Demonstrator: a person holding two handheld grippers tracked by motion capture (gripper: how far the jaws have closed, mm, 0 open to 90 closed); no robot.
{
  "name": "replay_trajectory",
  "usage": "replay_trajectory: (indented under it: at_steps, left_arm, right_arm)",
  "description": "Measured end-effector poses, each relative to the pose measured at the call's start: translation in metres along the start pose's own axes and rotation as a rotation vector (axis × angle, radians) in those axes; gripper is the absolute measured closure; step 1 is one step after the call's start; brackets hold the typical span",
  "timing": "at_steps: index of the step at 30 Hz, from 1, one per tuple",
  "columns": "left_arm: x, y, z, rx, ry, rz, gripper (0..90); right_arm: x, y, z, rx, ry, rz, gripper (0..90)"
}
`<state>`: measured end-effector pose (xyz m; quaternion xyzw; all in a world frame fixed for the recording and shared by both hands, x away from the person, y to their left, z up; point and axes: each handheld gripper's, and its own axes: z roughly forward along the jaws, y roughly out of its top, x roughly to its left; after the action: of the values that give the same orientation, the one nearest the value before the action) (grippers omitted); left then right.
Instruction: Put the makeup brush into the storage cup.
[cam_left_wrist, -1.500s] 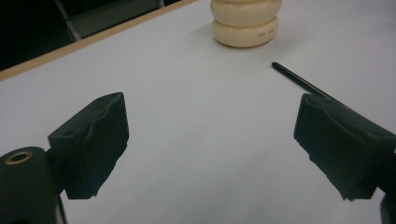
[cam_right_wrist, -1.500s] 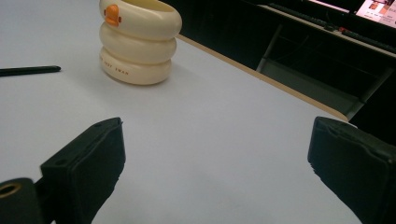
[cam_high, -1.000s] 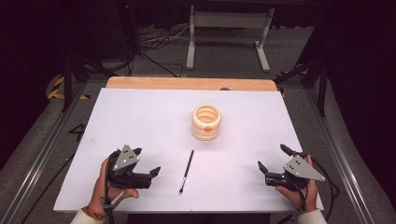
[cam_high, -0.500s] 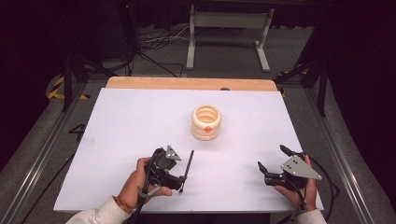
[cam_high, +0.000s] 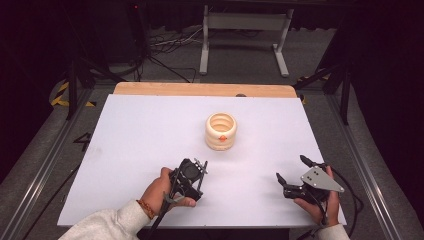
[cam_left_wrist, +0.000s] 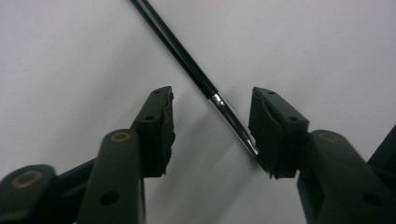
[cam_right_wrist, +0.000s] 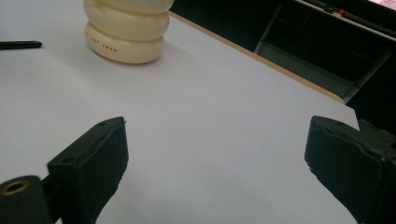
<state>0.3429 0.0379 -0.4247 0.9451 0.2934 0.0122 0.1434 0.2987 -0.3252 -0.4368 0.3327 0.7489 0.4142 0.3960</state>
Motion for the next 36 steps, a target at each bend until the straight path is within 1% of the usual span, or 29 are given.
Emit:
replay_trajectory:
  at_steps: [1,2,3,4,6,7,8,9,10,11,12,14,15,16,17,18,19,21,22,24,26,28,29,30,32,33,34,35,36]
  left_arm:
    - [-0.002,0.0,0.003,0.016,0.027,0.022,57.6]
    - [-0.003,0.001,0.002,0.027,0.032,0.043,57.9]
    - [-0.003,0.001,0.002,0.027,0.032,0.043,59.8]
    - [-0.006,0.002,0.002,0.048,0.032,0.087,64.4]
    - [-0.008,0.002,0.002,0.051,0.034,0.094,69.0]
    - [-0.009,0.003,0.002,0.057,0.036,0.117,73.3]
    - [-0.01,0.005,0.002,0.08,0.033,0.153,75.6]
    - [-0.01,0.005,0.002,0.08,0.033,0.153,76.7]
    - [-0.01,0.007,0.002,0.099,0.032,0.179,76.7]
    - [-0.009,0.009,0.002,0.106,0.02,0.182,79.4]
    - [-0.008,0.011,0.002,0.126,0.022,0.205,82.8]
    - [-0.006,0.014,0.002,0.147,0.004,0.226,83.8]
    - [-0.006,0.015,0.002,0.157,0.003,0.228,83.8]
    - [-0.007,0.016,0.003,0.16,0.004,0.241,83.8]
    - [-0.006,0.019,0.002,0.181,-0.001,0.26,83.9]
    - [-0.006,0.019,0.002,0.181,-0.001,0.26,84.0]
    - [-0.006,0.02,0.002,0.183,0.018,0.277,84.0]
    - [-0.004,0.021,0.001,0.18,0.029,0.275,84.0]
    - [0.001,0.021,-0.003,0.164,0.021,0.262,84.0]
    - [0.005,0.022,-0.006,0.152,0.018,0.267,84.0]
    - [0.008,0.023,-0.01,0.148,0.018,0.256,84.0]
    - [0.013,0.025,-0.017,0.139,0.016,0.257,84.0]
    - [0.014,0.026,-0.02,0.136,0.016,0.245,84.0]
    - [0.017,0.027,-0.023,0.13,0.019,0.251,84.0]
    - [0.019,0.028,-0.025,0.13,0.022,0.247,84.0]
    - [0.02,0.029,-0.026,0.142,0.028,0.256,84.0]
    - [0.02,0.029,-0.025,0.155,0.031,0.254,84.0]
    - [0.021,0.03,-0.022,0.176,0.028,0.263,84.0]
    - [0.02,0.03,-0.02,0.195,0.031,0.272,84.0]
  right_arm:
    - [-0.001,0.0,0.0,-0.001,0.0,0.008,6.6]
    - [-0.001,-0.001,0.0,0.0,0.002,0.009,6.6]
    - [-0.001,-0.001,0.0,0.001,0.001,0.01,6.6]
    - [-0.002,-0.001,0.0,0.003,0.0,0.009,6.6]
    - [-0.002,-0.001,0.0,0.001,0.001,0.011,6.6]
    - [-0.001,-0.001,0.0,0.001,0.0,0.011,6.6]
    - [-0.001,-0.001,0.0,0.002,0.001,0.01,6.6]
    - [-0.001,-0.001,0.0,0.002,0.001,0.01,6.6]
    - [-0.001,-0.001,0.0,0.005,0.001,0.009,6.6]
    - [-0.001,0.0,0.0,0.005,0.004,0.008,6.6]
    - [0.0,0.0,0.001,0.003,0.004,0.007,6.6]
    - [0.001,0.0,0.0,0.003,0.007,0.001,6.6]
    - [0.001,0.001,0.0,-0.002,0.009,-0.004,6.6]
    - [0.002,0.002,-0.001,-0.003,0.006,-0.015,6.6]
    - [0.003,0.002,-0.001,-0.007,0.01,-0.02,6.4]
    - [0.004,0.003,-0.002,-0.016,0.02,-0.023,6.2]
    - [0.005,0.004,-0.002,-0.023,0.027,-0.032,6.8]
    - [0.007,0.005,-0.003,-0.026,0.033,-0.04,7.5]
    - [0.011,0.008,-0.005,-0.041,0.039,-0.069,8.7]
    - [0.014,0.011,-0.007,-0.047,0.052,-0.077,10.7]
    - [0.016,0.012,-0.007,-0.051,0.045,-0.089,11.6]
    - [0.019,0.016,-0.008,-0.061,0.067,-0.104,12.5]
    - [0.021,0.018,-0.009,-0.064,0.069,-0.112,13.1]
    - [0.022,0.019,-0.009,-0.069,0.08,-0.11,13.6]
    - [0.027,0.024,-0.008,-0.056,0.083,-0.126,13.9]
    - [0.027,0.024,-0.008,-0.056,0.083,-0.126,13.9]
    - [0.031,0.026,-0.007,-0.051,0.085,-0.143,14.7]
    - [0.036,0.028,-0.004,-0.032,0.087,-0.164,15.0]
    - [0.042,0.031,-0.001,-0.026,0.104,-0.198,15.0]
